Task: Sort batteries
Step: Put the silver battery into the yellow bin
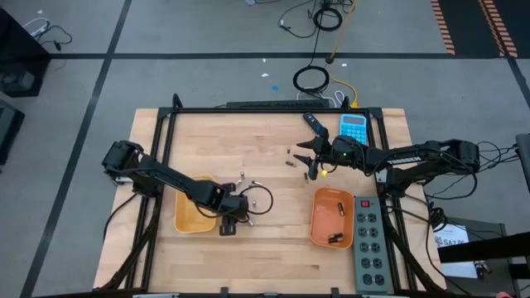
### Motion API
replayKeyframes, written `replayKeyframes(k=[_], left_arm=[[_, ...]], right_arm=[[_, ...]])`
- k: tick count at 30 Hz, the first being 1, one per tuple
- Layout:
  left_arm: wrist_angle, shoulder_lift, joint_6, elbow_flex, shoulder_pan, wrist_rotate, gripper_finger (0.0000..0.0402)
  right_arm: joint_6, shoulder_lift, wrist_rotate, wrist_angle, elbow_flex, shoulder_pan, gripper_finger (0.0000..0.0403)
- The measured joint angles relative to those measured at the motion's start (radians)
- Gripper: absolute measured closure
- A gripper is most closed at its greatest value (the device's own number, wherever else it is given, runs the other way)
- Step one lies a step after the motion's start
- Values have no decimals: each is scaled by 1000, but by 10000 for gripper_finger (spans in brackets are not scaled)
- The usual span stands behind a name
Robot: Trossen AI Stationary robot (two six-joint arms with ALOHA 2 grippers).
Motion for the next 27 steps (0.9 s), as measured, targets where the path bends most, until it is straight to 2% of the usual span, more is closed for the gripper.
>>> replayKeyframes(k=[3, 9, 20, 24, 27], left_arm=[[0, 26, 22, 0, -3, 0, 266], [11, 46, 38, 0, -2, 0, 349], [12, 17, 30, 0, 2, -35, 350], [-91, -90, 2, 21, 9, -79, 350], [-266, -184, -70, 53, 16, -67, 350]], right_arm=[[-1, 0, 0, 1, 0, 0, 207], [-1, 0, 0, 1, 0, 0, 207], [1, 0, 0, 1, 0, 0, 207], [1, 0, 0, 0, 0, 0, 207], [2, 0, 0, -3, 0, 0, 207]])
